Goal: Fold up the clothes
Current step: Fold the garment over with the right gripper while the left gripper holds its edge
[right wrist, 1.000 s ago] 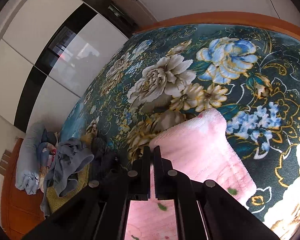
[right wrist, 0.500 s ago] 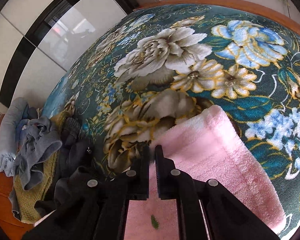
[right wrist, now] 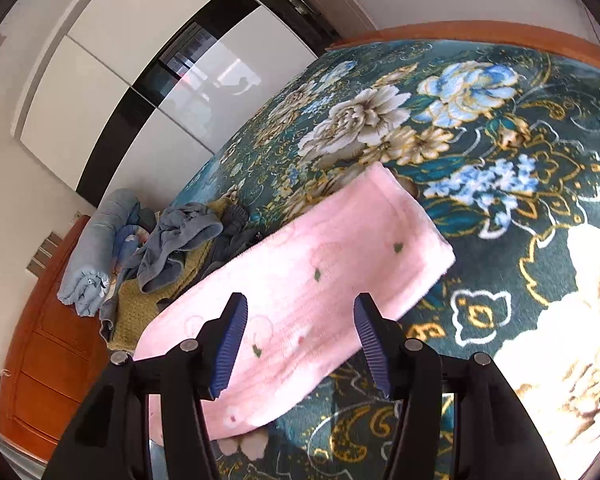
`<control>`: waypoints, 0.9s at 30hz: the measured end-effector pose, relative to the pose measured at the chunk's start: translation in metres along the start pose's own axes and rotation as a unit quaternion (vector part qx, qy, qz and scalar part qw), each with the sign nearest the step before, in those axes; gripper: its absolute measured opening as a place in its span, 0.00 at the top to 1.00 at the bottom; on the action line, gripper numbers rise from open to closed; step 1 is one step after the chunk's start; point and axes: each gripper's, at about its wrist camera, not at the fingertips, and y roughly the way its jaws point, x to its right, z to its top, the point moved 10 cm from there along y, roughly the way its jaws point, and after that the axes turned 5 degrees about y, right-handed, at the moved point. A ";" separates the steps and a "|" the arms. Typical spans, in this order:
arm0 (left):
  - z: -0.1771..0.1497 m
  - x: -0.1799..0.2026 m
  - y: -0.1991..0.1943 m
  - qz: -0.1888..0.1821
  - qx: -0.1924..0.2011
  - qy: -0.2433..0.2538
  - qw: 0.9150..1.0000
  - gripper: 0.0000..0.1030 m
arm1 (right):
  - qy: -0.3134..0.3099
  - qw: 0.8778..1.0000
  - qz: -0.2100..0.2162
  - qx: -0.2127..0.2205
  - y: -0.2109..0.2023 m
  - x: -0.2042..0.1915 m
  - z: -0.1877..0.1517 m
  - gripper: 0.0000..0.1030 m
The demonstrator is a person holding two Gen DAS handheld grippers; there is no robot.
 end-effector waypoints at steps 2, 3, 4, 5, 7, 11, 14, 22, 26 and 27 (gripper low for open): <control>0.001 -0.002 0.002 0.000 0.013 -0.012 1.000 0.34 | 0.039 0.999 -0.013 -0.010 0.000 0.024 -0.008 0.33; 0.001 0.000 0.002 0.004 0.020 -0.012 1.000 0.33 | 0.057 0.998 -0.018 -0.013 0.003 0.034 -0.011 0.33; 0.001 0.002 0.001 0.007 0.028 -0.012 1.000 0.32 | 0.077 0.997 -0.020 -0.015 0.007 0.043 -0.012 0.33; 0.001 0.004 0.001 0.010 0.033 -0.007 0.999 0.29 | 0.095 0.995 -0.017 -0.016 0.012 0.050 -0.013 0.33; 0.004 0.007 0.001 0.025 0.044 0.006 0.999 0.28 | 0.120 0.993 -0.003 -0.006 0.026 0.055 -0.008 0.33; 0.003 0.004 0.000 0.069 0.054 0.029 0.996 0.28 | 0.135 0.990 -0.017 0.025 0.054 0.063 0.008 0.33; -0.001 0.001 -0.002 0.077 0.051 0.041 0.995 0.26 | 0.143 0.989 -0.019 0.042 0.069 0.070 0.021 0.33; 0.015 -0.004 0.018 0.029 0.086 -0.002 0.996 0.17 | 0.130 0.989 0.010 0.067 0.090 0.064 0.046 0.52; 0.011 -0.001 0.023 0.065 0.081 0.014 0.995 0.22 | 0.128 0.989 -0.010 0.072 0.097 0.068 0.051 0.82; 0.012 -0.001 0.024 0.080 0.082 0.019 0.993 0.27 | 0.125 0.989 -0.014 0.074 0.098 0.067 0.052 0.85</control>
